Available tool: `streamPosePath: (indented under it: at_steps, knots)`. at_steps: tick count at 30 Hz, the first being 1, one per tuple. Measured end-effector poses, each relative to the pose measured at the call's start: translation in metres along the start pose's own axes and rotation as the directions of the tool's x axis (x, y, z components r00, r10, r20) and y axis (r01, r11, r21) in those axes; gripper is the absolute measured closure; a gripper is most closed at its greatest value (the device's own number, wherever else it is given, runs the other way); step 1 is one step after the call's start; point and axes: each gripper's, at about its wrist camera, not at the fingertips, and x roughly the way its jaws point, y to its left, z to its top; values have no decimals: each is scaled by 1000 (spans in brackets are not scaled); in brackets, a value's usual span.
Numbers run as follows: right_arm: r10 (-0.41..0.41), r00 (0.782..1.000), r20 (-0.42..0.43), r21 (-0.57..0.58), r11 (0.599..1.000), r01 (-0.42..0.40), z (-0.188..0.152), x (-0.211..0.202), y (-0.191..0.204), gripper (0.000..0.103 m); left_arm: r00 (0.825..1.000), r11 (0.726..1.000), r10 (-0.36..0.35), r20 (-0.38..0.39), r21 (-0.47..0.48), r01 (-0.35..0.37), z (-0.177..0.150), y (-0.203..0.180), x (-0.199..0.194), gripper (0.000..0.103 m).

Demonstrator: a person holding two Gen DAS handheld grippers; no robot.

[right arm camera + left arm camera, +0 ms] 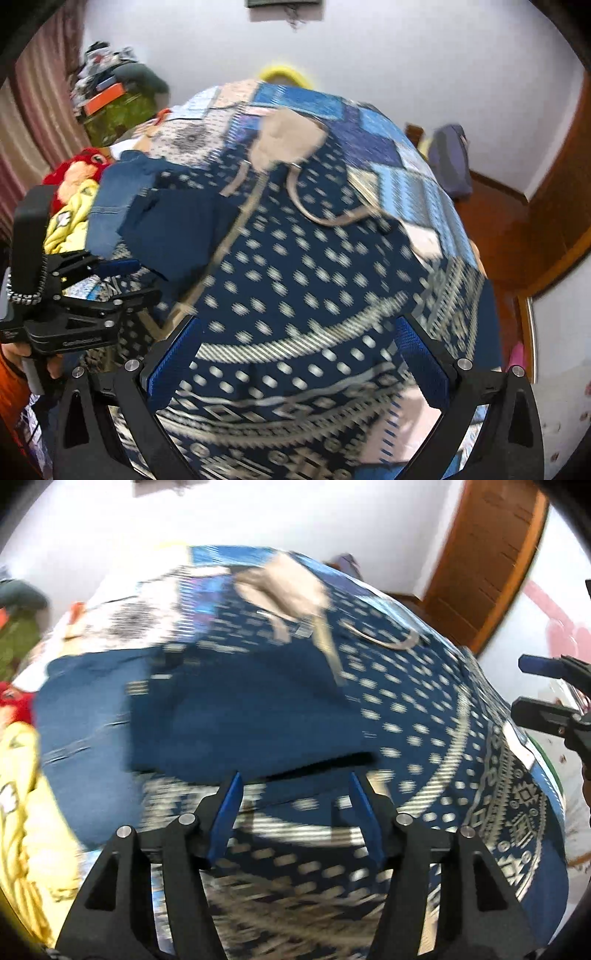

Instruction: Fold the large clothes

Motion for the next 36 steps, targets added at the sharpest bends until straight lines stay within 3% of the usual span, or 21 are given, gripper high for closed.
streamPosePath:
  at_steps: [3, 8, 15, 21, 24, 27, 29, 31, 36]
  knots:
    - [27, 1000, 13, -61, 998, -26, 17, 6, 33, 0, 997, 995, 75, 29, -62, -73, -8, 46, -20, 38]
    - [93, 996, -9, -166, 982, -93, 42, 34, 101, 0, 987, 977, 164, 5, -140, -161, -22, 108, -26, 38]
    - [97, 992, -78, -311, 943, -117, 62, 102, 188, 0, 980, 955, 198, -24, -222, -198, -44, 158, -18, 38]
    - [57, 984, -171, -374, 920, -118, 68, 174, 232, 5, 979, 946, 196, -48, -256, -202, -55, 179, -7, 38]
    - [16, 982, -187, -384, 919, -88, 69, 201, 241, 19, 978, 944, 201, -52, -258, -208, -55, 181, -3, 38]
    - [-40, 995, -91, -415, 910, -2, 71, 205, 245, 31, 979, 945, 196, -55, -258, -203, -54, 180, 2, 38]
    - [-38, 997, -66, -448, 894, 5, 71, 203, 246, 71, 980, 946, 192, -57, -256, -200, -52, 177, 3, 38]
    - [-23, 997, -68, -442, 897, -10, 72, 200, 244, 87, 979, 948, 195, -52, -246, -202, -49, 173, 2, 38]
    - [-10, 1000, 13, -388, 921, 14, 77, 163, 219, 92, 981, 958, 196, -11, -211, -194, -38, 154, -9, 38]
